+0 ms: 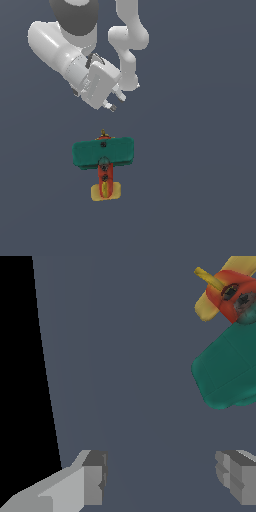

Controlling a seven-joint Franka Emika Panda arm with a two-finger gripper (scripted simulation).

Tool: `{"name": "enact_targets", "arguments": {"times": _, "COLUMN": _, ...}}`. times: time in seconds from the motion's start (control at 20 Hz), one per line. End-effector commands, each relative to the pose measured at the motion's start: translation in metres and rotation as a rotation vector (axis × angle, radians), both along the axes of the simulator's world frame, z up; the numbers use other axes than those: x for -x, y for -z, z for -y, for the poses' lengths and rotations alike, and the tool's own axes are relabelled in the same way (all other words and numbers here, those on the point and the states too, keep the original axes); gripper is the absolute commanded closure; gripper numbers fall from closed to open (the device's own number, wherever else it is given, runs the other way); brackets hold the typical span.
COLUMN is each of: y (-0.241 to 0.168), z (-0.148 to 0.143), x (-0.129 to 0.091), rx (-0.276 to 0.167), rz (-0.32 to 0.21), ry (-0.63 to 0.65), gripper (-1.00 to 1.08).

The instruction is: Pick up the object and move it to a goal position.

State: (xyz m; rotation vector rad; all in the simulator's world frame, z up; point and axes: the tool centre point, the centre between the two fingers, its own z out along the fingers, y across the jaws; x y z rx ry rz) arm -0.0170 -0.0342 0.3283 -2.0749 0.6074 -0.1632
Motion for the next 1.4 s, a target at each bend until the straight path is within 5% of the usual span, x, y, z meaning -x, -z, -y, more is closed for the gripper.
{"name": "enact_targets", "arguments": {"times": 0.0, "y": -0.017, "z": 0.002, "x": -0.002, "rx": 0.001, "rz": 0.044, "ry": 0.002, "gripper": -0.6}}
{"name": "enact_targets", "arguments": {"times": 0.7, "y": -0.096, "z": 0.025, "x": -0.007, "rx": -0.024, "rz": 0.256, "ry": 0.032, "gripper": -0.6}}
{"name": "enact_targets", "arguments": {"times": 1.35, "y": -0.137, "z": 0.058, "x": -0.007, "rx": -0.079, "rz": 0.399, "ry": 0.083, "gripper": -0.6}}
